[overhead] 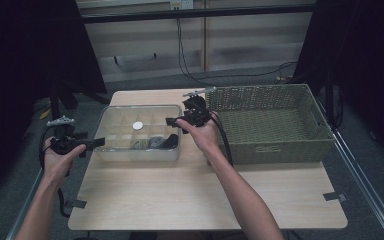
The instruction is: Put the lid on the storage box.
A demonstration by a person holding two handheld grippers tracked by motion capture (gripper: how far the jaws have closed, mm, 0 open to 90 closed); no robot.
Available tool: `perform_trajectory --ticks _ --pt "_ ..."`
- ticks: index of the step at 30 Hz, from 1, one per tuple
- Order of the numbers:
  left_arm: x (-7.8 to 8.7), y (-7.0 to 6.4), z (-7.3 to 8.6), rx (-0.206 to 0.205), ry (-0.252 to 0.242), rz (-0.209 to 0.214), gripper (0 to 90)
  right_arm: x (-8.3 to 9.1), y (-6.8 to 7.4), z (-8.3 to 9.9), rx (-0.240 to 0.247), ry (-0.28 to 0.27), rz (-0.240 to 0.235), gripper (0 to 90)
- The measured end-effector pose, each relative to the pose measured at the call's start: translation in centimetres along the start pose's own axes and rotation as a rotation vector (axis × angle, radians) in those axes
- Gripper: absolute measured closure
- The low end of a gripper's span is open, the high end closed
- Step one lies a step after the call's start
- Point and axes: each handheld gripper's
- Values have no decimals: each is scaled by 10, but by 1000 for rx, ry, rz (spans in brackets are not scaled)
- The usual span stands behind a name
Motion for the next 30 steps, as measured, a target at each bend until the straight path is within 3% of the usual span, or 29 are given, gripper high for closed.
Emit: perform_trajectory --ticks 13,27,30 --pt "4 -26 17 -51 -4 -3 93 26 0 16 44 -34 -27 216" --pt "-2 -61 37 -72 -23 28 84 60 -11 41 67 -60 -4 207" --pt "-7 -70 42 -82 -13 38 76 75 -16 52 68 -75 5 196"
Point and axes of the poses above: each handheld gripper's, and its own axes: x roughly backward along the jaws, z roughly out of its underside, y roughly to its left, and after that the axes turned 10 degrees about z, right-handed
